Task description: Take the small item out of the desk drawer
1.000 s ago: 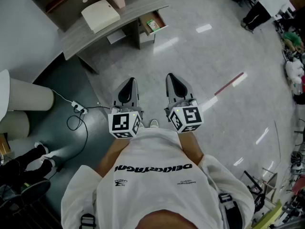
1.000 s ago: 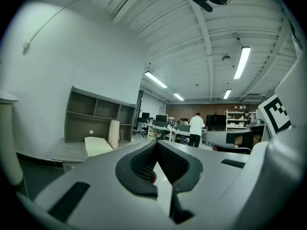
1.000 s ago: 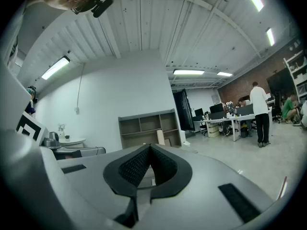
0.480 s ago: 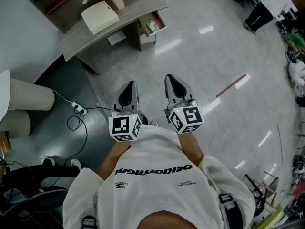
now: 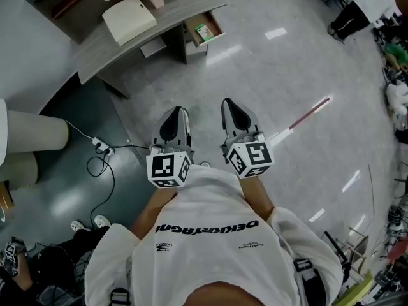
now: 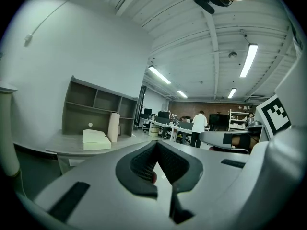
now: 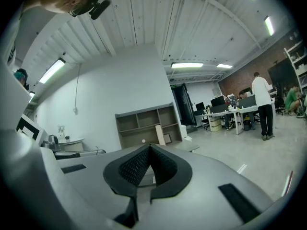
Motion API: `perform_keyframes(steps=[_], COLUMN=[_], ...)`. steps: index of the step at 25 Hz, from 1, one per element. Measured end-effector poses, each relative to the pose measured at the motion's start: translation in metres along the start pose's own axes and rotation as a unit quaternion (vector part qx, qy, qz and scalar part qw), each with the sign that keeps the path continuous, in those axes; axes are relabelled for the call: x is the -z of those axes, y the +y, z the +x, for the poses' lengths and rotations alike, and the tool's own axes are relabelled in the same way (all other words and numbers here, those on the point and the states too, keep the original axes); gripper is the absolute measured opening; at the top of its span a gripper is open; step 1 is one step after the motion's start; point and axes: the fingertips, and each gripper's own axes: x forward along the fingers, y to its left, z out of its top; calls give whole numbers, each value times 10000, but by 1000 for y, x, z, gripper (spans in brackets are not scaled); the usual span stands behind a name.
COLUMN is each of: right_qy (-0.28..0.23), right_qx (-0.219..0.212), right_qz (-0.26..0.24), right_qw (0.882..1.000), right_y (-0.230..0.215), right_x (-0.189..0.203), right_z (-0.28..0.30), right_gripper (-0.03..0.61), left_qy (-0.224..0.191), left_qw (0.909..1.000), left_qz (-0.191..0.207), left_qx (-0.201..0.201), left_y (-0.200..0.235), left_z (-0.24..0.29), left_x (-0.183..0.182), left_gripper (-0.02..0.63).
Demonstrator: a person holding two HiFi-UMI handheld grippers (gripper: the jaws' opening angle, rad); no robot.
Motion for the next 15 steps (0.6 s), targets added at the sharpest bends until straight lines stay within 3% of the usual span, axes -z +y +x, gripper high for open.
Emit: perform_keyframes(steps=[15], right_qy=[21], right_qx=[228], right_qz=[-67], right_qw=[9997], right_y=[-54], right_x=[-56], right_z=[223], right_gripper=[31], left_qy=[-12], left_qw=[9988], left_qz=[-50], left_qx=[492], left_y=[111], left_z=[210], left_x=[-61], left_gripper=[15])
